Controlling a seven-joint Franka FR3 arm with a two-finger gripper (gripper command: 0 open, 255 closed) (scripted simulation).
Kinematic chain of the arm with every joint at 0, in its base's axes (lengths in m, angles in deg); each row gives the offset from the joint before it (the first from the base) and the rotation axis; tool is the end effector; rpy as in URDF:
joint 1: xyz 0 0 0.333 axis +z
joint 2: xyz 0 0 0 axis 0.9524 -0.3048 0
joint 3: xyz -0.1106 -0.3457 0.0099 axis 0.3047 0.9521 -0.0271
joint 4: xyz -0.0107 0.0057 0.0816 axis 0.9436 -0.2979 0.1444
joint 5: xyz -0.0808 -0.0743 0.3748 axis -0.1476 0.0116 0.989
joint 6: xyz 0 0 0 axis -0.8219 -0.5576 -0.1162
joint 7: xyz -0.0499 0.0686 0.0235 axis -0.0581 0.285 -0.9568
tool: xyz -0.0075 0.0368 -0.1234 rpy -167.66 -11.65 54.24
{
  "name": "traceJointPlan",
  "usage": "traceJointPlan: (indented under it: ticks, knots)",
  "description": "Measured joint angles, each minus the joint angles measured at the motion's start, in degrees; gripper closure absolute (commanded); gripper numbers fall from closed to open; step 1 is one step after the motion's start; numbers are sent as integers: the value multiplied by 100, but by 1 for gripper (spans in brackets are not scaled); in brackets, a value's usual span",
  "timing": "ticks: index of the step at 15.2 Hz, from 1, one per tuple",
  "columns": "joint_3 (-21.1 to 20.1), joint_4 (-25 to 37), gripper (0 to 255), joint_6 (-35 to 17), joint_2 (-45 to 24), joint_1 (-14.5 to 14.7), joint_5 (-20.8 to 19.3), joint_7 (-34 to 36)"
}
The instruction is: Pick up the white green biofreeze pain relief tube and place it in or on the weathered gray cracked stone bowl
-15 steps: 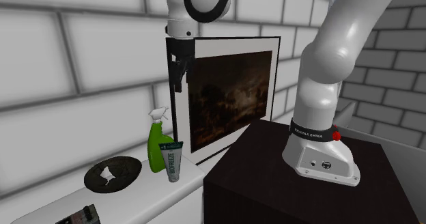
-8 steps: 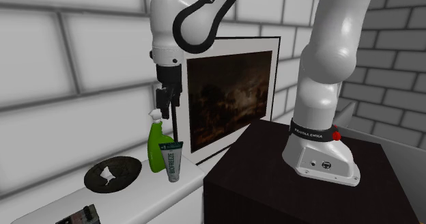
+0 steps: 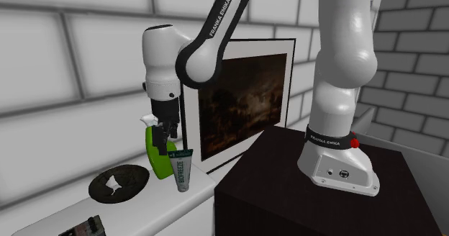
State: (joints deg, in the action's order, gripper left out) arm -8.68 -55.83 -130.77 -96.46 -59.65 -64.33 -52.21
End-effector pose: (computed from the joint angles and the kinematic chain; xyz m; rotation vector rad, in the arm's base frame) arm 0.4182 0.2433 0.2661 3.0236 0.6286 0.0892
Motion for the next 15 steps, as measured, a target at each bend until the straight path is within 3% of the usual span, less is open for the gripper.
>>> traceJointPlan:
  ticks: [7,13,14,15]
  knots:
    - [230,98,0,-479,-632,131,-546,395]
    - [261,114,0,-527,-698,159,-605,448]
    - [261,114,255,-527,-698,159,-605,448]
    - [261,114,255,-527,-698,159,-605,448]
